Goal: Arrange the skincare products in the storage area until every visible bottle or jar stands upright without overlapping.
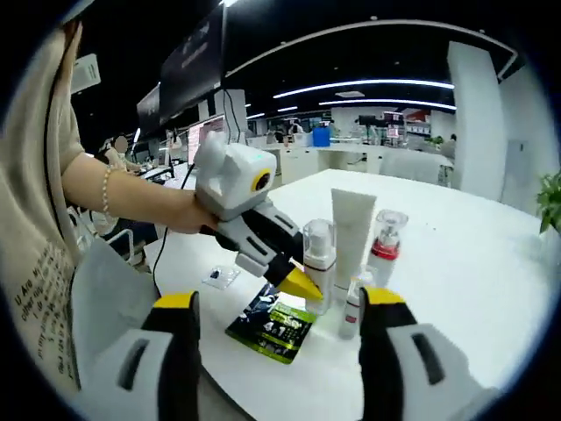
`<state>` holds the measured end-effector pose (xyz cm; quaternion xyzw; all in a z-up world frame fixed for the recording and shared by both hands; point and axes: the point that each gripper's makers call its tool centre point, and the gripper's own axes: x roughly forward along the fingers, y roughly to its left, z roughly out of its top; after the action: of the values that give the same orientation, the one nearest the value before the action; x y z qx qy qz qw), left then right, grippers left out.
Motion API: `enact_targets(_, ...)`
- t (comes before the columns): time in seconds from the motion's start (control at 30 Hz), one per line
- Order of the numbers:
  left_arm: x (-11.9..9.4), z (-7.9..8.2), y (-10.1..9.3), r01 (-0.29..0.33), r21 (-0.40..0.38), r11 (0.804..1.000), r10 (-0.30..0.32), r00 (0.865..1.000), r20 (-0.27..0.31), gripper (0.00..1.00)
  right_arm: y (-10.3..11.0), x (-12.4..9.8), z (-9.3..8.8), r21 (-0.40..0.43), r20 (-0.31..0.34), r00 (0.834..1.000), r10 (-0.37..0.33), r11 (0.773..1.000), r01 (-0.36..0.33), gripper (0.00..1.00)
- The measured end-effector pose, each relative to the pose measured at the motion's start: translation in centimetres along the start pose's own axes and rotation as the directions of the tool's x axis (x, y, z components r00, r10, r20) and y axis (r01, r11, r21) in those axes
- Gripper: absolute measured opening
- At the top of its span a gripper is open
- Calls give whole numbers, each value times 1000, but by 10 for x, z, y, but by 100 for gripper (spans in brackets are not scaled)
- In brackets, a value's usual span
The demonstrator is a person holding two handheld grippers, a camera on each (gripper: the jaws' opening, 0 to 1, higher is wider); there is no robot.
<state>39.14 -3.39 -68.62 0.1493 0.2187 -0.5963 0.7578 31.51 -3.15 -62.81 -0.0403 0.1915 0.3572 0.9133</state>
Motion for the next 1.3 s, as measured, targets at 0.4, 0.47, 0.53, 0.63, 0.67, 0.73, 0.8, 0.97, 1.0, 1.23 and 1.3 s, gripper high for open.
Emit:
enact_targets(0.4,25,-17,8,40,47,998,-39,999,-22,17,-9,-3,-24,79,-37,998,-49,996,52,75)
enact_targets(0.47,26,-19,9,41,47,998,-40,999,-20,17,-8,-4,-26,84,-44,998,-51,995,54,75)
enact_targets(0.53,27,-20,10,37,49,998,-36,999,-16,17,-9,-4,-29,88,-51,997,-54,994,58,75)
enact_targets(0.63,29,-24,10,35,54,998,-35,999,-11,18,-11,-5,-32,93,-60,996,-64,993,70,75)
enact_targets(0.67,29,-25,10,37,53,998,-36,999,-12,18,-11,-5,-32,96,-62,996,-65,993,71,75)
enact_targets(0.73,30,-28,10,36,54,998,-35,999,-18,18,-12,-6,-32,99,-61,996,-72,992,78,76)
enact_targets(0.8,31,-30,8,39,55,998,-38,999,-21,18,-13,-7,-33,108,-61,995,-80,990,86,77)
enact_targets(0.97,33,-32,8,29,47,998,-29,1000,-13,18,-17,-9,-37,123,-69,994,-91,987,99,78)
enact_targets(1.0,33,-32,9,27,43,999,-27,1000,-9,18,-17,-9,-37,124,-69,993,-92,987,100,79)
enact_targets(1.23,38,-34,16,26,37,999,-27,1000,3,18,-19,-11,-39,132,-71,992,-104,985,112,80)
enact_targets(1.3,38,-33,16,26,37,999,-26,1000,5,18,-19,-11,-38,136,-69,992,-107,984,115,81)
